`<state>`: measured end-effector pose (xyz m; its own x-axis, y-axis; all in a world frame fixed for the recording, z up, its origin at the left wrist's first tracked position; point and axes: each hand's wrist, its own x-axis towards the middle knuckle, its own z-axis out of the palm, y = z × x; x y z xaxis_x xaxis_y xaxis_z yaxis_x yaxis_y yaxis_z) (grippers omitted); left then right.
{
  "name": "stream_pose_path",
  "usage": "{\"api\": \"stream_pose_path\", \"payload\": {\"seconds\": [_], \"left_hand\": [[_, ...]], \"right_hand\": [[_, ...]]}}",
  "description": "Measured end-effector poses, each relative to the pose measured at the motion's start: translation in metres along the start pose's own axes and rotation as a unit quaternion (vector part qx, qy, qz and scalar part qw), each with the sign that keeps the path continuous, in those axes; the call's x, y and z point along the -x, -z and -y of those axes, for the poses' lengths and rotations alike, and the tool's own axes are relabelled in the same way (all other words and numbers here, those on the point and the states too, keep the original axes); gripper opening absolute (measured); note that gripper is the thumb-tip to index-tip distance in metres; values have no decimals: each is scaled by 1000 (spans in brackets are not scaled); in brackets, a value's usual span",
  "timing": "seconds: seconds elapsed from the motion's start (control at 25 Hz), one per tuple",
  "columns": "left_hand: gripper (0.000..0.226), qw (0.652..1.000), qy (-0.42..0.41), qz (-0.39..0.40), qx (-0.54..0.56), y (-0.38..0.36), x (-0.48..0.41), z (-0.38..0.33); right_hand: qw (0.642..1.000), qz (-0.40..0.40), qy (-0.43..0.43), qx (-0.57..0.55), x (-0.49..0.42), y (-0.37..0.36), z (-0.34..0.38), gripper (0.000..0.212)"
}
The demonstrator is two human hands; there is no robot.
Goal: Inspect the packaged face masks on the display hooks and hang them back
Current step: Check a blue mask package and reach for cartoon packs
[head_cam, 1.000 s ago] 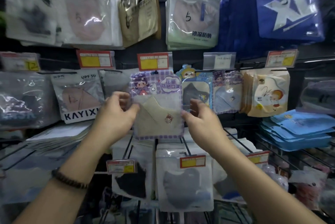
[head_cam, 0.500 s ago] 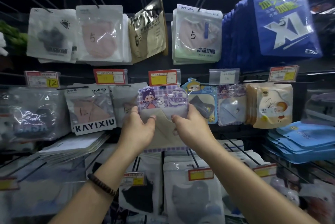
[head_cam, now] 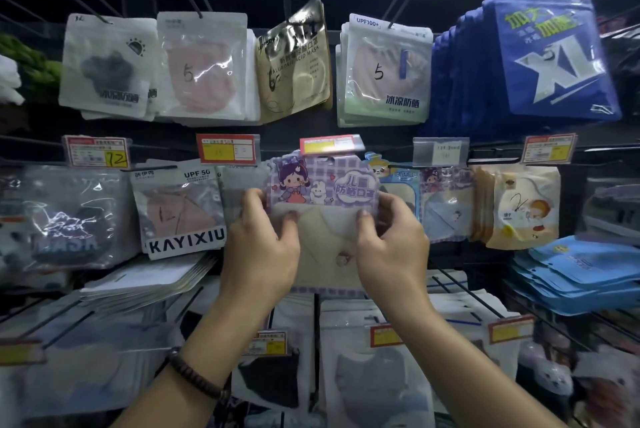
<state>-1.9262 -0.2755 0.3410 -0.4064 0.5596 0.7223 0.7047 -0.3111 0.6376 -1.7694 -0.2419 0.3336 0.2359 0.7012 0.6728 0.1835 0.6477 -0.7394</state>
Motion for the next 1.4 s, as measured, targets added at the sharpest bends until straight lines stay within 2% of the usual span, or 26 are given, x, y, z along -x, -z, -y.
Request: {"api": "stream_pose_path", "payload": {"seconds": [0.08,0.24,0.36,0.44,0.52,0.84,1.08,1.24,1.4], "left_hand": [[18,996,37,38,71,3,8,2],[17,984,40,64,163,-10,31,14],[29,979,22,70,191,-33,42,19],[54,979,0,73,192,-52,49,12],[66,978,-21,69,193,-71,55,0],[62,969,-34,63,236,-156,66,-50],[59,974,-32,78,210,-210,62,-83],[60,971,-52,66,223,-232,61,-103],[66,967,-69,75,233,-239,61,-117]], "right_hand": [[999,-8,11,-38,6,2,-1,24],[997,-16,9,-69,18,14,-13,47],[996,-50,20,-65,20,32,-27,51],[996,-73,28,-48,17,50,-39,50],[995,-93,37,-25,10,71,-48,48],[992,-105,37,-58,-36,146,-88,44],[991,-101,9,-92,-75,183,-116,44],[983,-149,65,-89,-87,198,-134,39],[980,-157,90,-80,-100,205,-152,25]]}}
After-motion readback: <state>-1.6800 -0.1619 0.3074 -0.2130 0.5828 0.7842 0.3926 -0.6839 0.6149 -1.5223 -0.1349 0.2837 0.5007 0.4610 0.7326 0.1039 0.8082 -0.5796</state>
